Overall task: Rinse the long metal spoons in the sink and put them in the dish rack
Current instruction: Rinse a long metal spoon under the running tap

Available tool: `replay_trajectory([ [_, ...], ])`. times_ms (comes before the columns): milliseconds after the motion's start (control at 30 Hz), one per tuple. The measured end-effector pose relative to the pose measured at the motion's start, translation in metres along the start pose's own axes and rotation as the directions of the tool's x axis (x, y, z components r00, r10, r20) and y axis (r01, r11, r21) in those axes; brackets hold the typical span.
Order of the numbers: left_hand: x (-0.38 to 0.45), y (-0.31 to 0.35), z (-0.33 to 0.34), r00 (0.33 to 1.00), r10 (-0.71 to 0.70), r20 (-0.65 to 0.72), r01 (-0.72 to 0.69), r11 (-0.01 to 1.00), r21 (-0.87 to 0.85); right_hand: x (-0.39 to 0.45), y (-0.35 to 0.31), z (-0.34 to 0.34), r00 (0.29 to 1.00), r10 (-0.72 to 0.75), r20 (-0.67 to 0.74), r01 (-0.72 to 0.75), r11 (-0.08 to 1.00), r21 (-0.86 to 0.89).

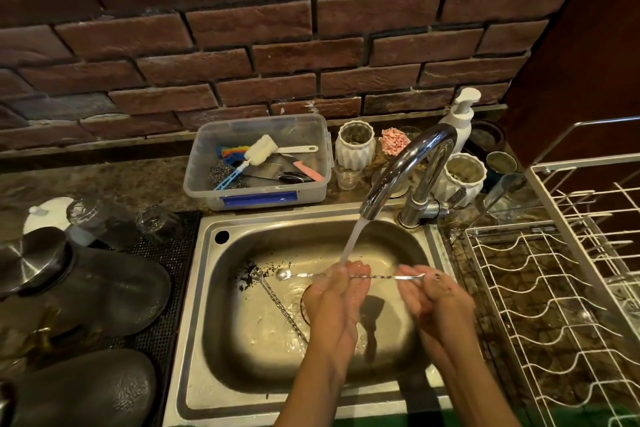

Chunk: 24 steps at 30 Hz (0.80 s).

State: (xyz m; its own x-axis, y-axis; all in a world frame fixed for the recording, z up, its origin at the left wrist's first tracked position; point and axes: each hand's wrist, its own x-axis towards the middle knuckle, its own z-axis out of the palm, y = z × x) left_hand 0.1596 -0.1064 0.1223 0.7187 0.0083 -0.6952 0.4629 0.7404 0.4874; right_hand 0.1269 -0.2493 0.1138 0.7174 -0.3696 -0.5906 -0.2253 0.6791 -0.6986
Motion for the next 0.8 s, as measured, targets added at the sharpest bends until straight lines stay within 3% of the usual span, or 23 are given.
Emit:
replay_trajectory([
  [300,0.003,0.045,-0.030,0.984,0.117,-0.137,-0.117,0.993,0.011,-0.005,0.050,0.072,0.966,0.103,0.237,-0.083,0.992,-0.092],
  [500,0.007,0.054,-0.033,0.964,0.214,-0.158,-0.216,0.976,0.000,0.003,0.061,0.098,0.985,0.147,0.092,-0.142,0.988,-0.064],
  [700,0.012,0.052,-0.038,0.951,0.249,-0.185,-0.247,0.968,0.033,0.004,0.055,0.088,0.980,0.098,0.172,-0.063,0.978,-0.201],
  [800,0.010,0.040,-0.035,0.961,0.242,-0.132,-0.234,0.970,0.070,0.007,0.054,0.084,0.988,0.112,0.106,-0.108,0.993,-0.046],
])
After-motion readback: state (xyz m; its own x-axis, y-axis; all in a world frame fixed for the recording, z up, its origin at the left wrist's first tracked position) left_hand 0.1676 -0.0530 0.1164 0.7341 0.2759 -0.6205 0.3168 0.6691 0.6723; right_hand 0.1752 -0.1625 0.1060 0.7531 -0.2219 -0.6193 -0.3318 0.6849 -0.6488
